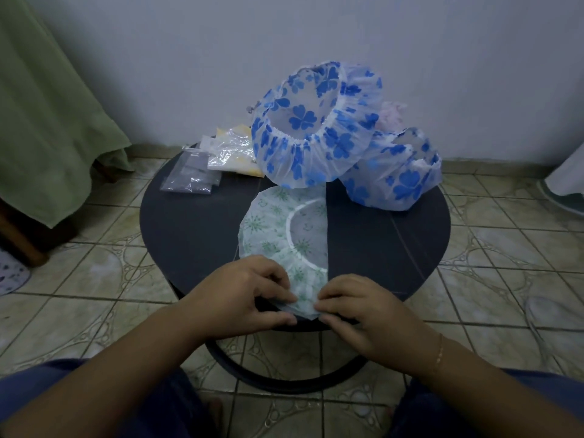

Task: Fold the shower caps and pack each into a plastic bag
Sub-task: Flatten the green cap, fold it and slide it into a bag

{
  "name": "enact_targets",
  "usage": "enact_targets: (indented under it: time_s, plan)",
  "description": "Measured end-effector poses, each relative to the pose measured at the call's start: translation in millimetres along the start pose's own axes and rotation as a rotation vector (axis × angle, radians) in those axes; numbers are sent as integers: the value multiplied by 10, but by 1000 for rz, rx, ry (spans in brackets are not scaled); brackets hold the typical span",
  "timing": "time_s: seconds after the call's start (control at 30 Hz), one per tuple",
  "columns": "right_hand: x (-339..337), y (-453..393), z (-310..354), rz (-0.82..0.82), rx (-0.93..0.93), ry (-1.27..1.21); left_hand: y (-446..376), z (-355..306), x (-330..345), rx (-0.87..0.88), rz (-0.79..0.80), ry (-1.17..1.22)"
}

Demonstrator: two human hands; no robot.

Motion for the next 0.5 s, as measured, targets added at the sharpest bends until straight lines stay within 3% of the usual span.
enact_targets:
  time_s: [0.2,0.33,0.5]
  plan:
    - [-44,-55,8,-111,190,-101,-12,30,13,-50,-41,45]
    - [-35,-93,-24,-148,464,-244,-64,55,19,-122,-109,90]
    - [-4,-130,-32,-163,590,-365,-120,85,29,-310,-178,189]
Point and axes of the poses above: each hand's wrist, its own y-axis away from the middle knuckle, its own x-axis out of the palm, z = x × y, the point moved 2 cm from there along -y, towards the middle knuckle, and after that the axes turned 6 degrees about y, right-handed, at the moved point
